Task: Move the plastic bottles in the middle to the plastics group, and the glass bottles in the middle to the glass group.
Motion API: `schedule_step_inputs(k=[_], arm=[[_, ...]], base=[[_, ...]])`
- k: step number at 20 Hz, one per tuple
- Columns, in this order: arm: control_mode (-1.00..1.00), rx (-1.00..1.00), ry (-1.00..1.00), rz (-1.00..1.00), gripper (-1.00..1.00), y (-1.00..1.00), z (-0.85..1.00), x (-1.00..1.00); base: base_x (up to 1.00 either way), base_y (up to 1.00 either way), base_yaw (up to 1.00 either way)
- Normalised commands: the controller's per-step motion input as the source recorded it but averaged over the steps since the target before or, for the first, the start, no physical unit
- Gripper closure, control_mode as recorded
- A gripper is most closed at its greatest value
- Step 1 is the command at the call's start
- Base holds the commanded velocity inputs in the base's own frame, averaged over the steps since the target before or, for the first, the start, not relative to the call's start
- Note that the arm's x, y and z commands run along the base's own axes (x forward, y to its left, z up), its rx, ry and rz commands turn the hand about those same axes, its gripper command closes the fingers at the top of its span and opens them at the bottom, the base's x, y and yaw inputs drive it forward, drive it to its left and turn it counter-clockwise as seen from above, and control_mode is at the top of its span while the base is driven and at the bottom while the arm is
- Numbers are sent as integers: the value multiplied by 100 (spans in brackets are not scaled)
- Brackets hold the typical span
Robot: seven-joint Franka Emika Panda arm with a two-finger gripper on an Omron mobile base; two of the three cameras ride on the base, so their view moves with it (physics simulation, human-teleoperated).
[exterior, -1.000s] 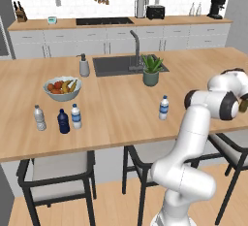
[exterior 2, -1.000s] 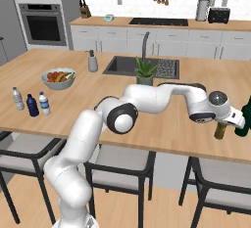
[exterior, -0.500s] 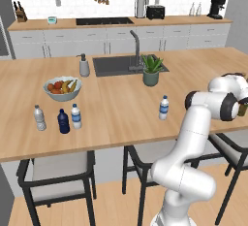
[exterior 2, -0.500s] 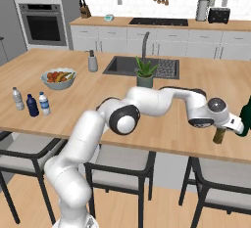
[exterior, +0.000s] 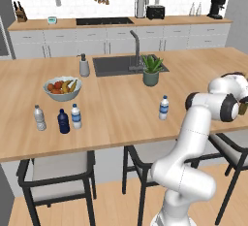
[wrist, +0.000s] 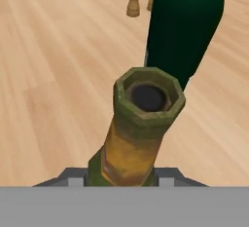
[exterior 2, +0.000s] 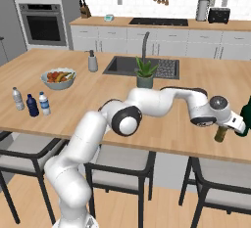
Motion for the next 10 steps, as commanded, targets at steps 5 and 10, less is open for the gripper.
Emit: schedule_step_inputs(k=[5, 10], arm=[[-100, 4, 0, -2, 100, -16, 0, 1], [-100, 0, 3, 0, 100, 13, -37, 0]], base=[[0, 0, 0], [0, 0, 0]])
